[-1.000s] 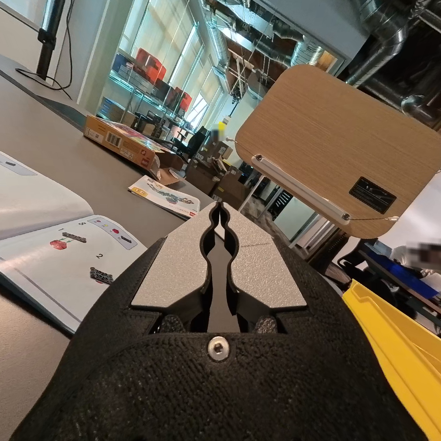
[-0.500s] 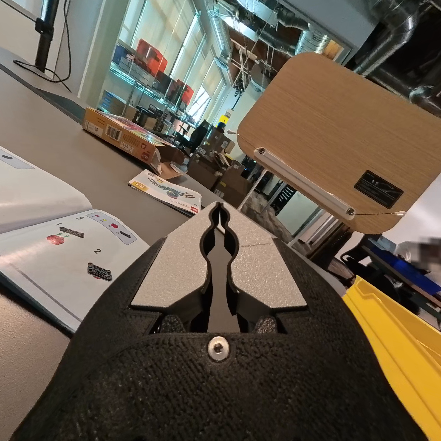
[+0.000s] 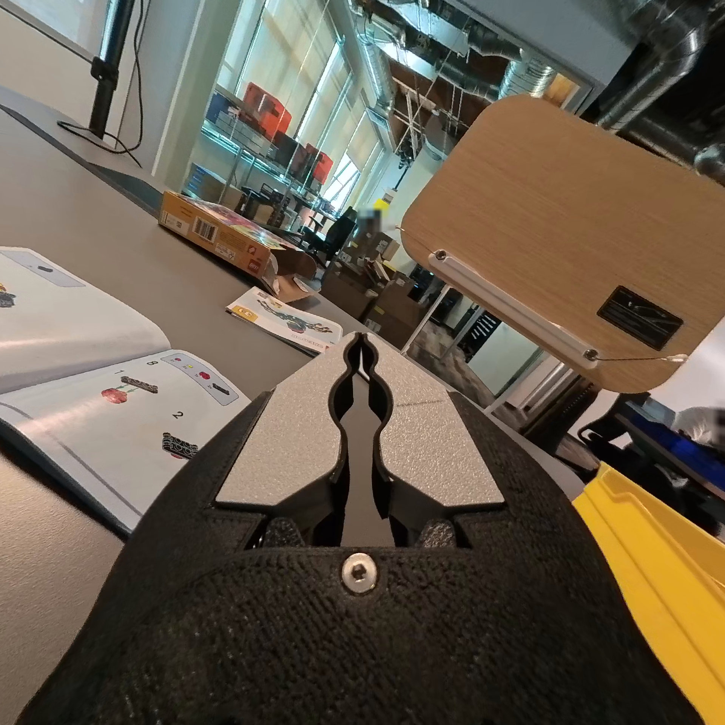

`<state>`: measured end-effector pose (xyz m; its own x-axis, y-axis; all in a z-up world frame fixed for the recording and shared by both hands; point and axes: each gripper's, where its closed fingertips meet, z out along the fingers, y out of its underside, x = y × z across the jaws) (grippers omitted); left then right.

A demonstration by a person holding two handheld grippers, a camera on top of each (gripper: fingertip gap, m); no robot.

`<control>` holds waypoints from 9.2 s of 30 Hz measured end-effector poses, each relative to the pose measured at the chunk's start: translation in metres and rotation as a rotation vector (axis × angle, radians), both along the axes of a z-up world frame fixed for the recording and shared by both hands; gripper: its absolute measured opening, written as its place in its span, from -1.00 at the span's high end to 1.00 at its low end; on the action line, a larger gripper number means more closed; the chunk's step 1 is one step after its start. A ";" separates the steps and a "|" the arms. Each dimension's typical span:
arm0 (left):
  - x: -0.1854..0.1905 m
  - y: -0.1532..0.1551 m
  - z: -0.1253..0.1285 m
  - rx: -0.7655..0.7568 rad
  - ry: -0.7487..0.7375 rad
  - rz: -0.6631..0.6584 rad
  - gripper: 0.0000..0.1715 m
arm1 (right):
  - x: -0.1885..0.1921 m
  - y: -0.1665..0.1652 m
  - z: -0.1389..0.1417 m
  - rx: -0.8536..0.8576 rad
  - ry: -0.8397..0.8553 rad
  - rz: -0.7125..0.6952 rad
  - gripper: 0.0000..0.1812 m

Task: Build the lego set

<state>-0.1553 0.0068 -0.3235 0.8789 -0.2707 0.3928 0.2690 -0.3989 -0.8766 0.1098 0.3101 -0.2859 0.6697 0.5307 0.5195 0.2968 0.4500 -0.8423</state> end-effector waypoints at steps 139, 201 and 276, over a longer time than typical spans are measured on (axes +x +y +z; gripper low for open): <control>0.230 0.145 -0.067 -0.044 0.632 -0.675 0.82 | 0.034 -0.199 -0.090 -0.938 -0.161 0.051 0.78; 0.254 0.109 -0.068 0.046 0.592 -1.173 0.81 | 0.001 -0.189 -0.077 -0.661 -0.565 0.638 0.85; 0.238 0.139 -0.048 -0.049 0.346 -0.947 0.82 | 0.010 -0.140 -0.023 0.145 -0.244 0.317 0.24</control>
<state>0.0830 0.1457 -0.3711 0.3781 -0.9068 0.1864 -0.4432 -0.3541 -0.8235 0.1198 0.1698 -0.3087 0.3335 0.6002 0.7270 0.3071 0.6599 -0.6857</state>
